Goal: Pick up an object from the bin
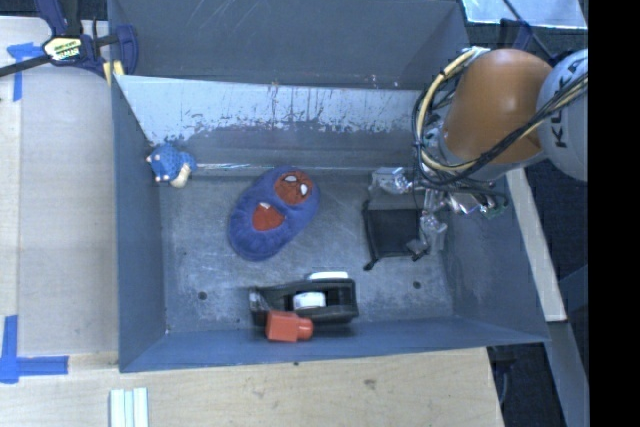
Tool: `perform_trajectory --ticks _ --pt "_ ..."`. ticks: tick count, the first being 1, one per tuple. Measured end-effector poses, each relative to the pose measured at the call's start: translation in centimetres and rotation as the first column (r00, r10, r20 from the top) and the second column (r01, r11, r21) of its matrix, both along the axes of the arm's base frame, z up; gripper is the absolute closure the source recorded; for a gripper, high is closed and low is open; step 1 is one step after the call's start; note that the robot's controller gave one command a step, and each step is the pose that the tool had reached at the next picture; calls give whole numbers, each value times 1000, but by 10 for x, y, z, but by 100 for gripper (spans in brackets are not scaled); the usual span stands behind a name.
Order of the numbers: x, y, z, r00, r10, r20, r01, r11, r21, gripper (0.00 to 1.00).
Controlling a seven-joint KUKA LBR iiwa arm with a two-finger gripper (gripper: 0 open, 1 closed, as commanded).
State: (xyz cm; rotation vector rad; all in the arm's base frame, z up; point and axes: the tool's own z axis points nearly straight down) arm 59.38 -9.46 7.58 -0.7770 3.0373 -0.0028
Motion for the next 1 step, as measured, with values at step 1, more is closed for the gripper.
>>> perform_trajectory --ticks 1 --pt "-2 0 1 1000 -1 -3 1 1000 1 100"
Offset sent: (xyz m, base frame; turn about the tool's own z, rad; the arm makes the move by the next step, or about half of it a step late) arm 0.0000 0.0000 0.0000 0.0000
